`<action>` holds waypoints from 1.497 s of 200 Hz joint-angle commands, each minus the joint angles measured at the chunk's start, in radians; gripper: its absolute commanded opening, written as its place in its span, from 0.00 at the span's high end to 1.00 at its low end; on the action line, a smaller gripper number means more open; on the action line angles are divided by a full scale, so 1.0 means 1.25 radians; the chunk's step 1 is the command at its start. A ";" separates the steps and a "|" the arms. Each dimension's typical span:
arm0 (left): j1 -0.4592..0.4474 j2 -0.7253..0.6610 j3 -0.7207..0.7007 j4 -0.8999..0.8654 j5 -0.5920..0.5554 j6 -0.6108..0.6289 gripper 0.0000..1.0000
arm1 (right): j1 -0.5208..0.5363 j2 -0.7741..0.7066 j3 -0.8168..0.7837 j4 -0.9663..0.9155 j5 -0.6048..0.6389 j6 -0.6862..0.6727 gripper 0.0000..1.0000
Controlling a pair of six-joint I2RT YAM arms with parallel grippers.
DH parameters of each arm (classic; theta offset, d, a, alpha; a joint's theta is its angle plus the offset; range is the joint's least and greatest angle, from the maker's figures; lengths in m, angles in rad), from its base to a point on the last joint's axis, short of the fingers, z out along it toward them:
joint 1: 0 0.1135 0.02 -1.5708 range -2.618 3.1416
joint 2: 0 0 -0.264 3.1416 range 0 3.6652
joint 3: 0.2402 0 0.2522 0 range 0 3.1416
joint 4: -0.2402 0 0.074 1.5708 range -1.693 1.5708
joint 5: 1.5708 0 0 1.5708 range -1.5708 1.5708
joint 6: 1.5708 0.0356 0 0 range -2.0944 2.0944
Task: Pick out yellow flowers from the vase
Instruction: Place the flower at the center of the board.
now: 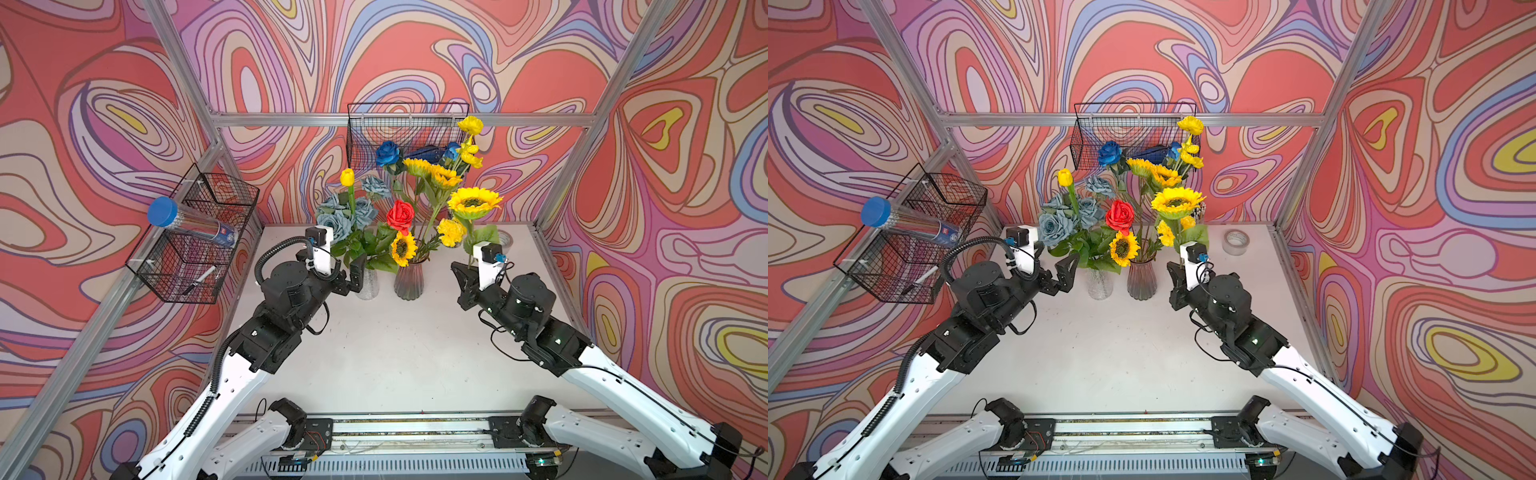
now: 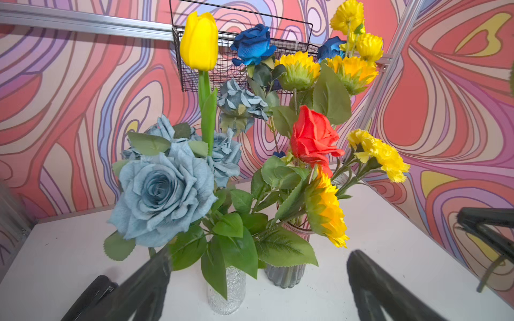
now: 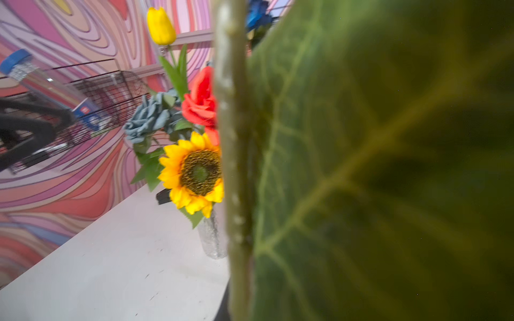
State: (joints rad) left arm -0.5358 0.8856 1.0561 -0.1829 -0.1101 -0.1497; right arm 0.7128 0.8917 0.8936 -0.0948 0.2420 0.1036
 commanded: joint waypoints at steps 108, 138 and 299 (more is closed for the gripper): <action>0.035 -0.016 -0.009 0.016 -0.034 0.011 0.00 | -0.309 0.105 -0.037 -0.159 0.091 0.157 1.00; 0.044 -0.010 -0.007 0.011 -0.024 0.008 0.00 | -0.339 0.217 -0.023 -0.161 -0.020 0.162 1.00; 0.051 0.057 0.036 -0.039 0.132 0.023 0.00 | -0.373 0.745 0.147 -0.285 -0.293 0.144 1.00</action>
State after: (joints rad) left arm -0.4778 0.9512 1.0664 -0.2142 0.0349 -0.1410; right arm 0.2543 1.7817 1.0443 -0.4320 -0.0948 0.2863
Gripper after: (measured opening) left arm 0.997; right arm 0.056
